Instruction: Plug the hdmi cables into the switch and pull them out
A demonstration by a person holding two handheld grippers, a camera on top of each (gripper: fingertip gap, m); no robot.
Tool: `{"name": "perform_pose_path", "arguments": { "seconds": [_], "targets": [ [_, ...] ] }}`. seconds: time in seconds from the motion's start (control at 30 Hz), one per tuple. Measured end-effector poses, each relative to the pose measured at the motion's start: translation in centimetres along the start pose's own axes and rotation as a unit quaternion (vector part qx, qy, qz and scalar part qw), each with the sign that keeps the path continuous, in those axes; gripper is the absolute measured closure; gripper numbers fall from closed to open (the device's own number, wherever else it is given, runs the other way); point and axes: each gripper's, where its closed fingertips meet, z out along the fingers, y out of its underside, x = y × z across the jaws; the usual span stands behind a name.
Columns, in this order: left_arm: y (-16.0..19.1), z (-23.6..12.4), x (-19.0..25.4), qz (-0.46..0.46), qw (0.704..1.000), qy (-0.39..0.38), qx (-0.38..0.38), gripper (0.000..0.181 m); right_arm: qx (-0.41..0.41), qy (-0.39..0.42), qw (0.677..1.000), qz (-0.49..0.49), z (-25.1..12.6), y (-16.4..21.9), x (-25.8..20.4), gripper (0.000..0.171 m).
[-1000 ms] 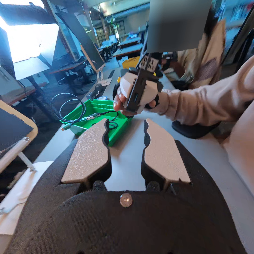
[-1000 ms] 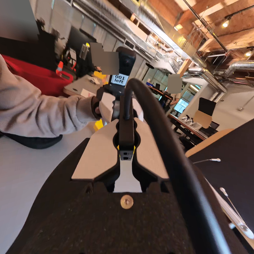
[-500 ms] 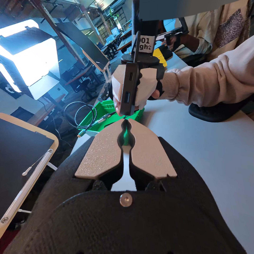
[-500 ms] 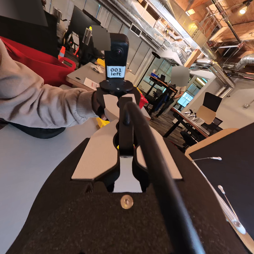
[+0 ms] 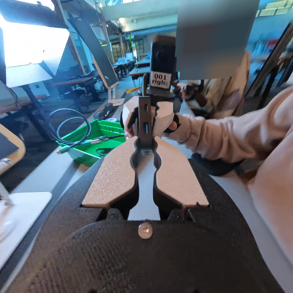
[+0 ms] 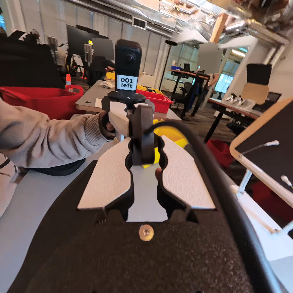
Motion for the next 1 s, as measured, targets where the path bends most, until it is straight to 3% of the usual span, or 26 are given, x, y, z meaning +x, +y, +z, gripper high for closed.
{"name": "perform_pose_path", "arguments": {
  "seconds": [0.13, 0.27, 0.37, 0.5, 0.57, 0.73, 0.83, 0.9, 1.0],
  "targets": [
    [-0.7, -1.7, -2.8, -0.142, 0.986, 0.014, 0.086, 0.167, -0.059, 0.040, 0.997, 0.024, -0.7, 2.6, 2.5, 0.135],
    [-1.7, -3.6, -4.8, -0.240, 0.956, 0.031, 0.165, 0.167, -0.148, 0.137, 0.976, -0.081, -2.0, 6.1, 6.0, 0.134],
    [-2.0, -3.9, -4.8, -0.273, 0.944, 0.052, 0.177, 0.167, -0.136, 0.177, 0.967, -0.124, -2.1, 6.1, 7.2, 0.134],
    [-2.4, -2.9, -2.1, -0.306, 0.929, 0.136, 0.160, 0.168, -0.137, 0.267, 0.924, -0.237, -3.0, 6.1, 9.5, 0.134],
    [-2.9, -2.0, -0.3, -0.300, 0.928, 0.164, 0.148, 0.168, -0.116, 0.262, 0.930, -0.229, -3.1, 6.2, 9.5, 0.133],
    [-5.7, -1.0, 5.2, -0.237, 0.935, 0.225, 0.137, 0.167, -0.063, 0.246, 0.962, -0.097, -5.1, 7.7, 11.3, 0.129],
    [-6.8, -1.3, 6.8, -0.207, 0.940, 0.232, 0.141, 0.167, 0.023, 0.251, 0.968, -0.014, -7.2, 6.5, 12.4, 0.131],
    [-6.7, -1.5, 6.3, -0.209, 0.942, 0.220, 0.141, 0.167, 0.062, 0.226, 0.972, -0.014, -7.5, 4.3, 11.5, 0.132],
    [-5.1, -1.1, 4.8, -0.248, 0.934, 0.222, 0.127, 0.167, 0.048, 0.130, 0.986, -0.097, -5.1, 1.4, 6.4, 0.132]
  ]
}}
